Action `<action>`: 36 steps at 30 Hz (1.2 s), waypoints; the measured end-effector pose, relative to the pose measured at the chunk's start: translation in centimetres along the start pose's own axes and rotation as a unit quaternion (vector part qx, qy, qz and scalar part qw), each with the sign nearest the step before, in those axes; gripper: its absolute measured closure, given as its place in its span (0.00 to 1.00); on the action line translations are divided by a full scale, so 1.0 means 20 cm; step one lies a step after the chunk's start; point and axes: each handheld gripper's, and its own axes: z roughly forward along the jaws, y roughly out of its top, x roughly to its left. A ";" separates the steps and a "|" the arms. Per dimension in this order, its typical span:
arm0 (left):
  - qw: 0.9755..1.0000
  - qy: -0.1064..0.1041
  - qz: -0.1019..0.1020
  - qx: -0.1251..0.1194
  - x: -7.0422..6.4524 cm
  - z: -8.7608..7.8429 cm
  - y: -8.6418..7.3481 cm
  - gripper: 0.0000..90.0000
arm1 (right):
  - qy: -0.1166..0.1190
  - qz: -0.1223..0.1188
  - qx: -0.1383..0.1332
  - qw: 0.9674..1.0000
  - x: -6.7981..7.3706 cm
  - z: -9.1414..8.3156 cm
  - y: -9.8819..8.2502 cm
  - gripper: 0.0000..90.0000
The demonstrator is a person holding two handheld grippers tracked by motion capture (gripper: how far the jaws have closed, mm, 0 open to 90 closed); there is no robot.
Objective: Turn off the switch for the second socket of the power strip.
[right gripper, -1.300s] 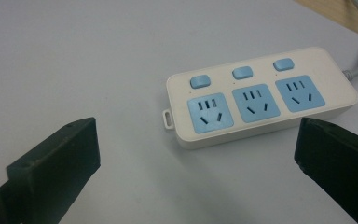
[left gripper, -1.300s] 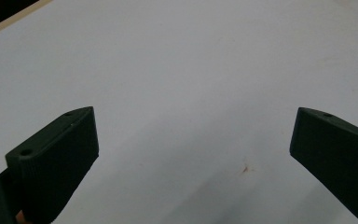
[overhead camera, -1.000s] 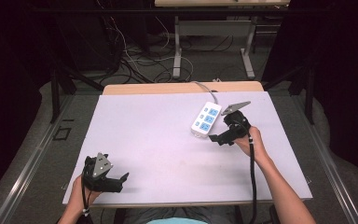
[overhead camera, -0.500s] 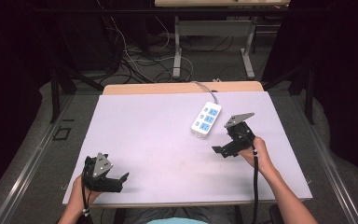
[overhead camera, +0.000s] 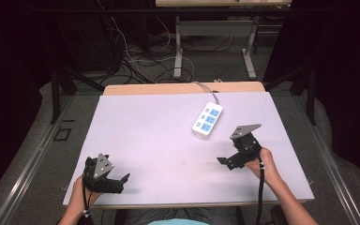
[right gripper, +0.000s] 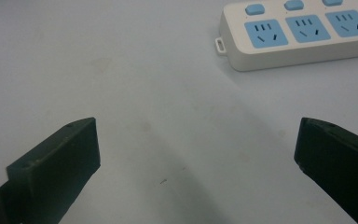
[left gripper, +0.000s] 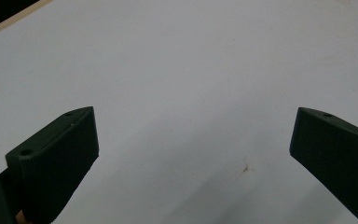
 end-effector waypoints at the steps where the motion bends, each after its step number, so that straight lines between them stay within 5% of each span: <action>1: 1.000 0.000 0.000 0.000 0.00 0.00 0.00 0.01 | -0.003 0.003 -0.003 1.000 0.01 0.00 -0.01 0.00; 36: 1.000 -0.002 0.000 0.003 0.00 0.01 0.00 0.01 | -0.016 0.008 0.004 1.000 0.09 -0.10 -0.27 0.00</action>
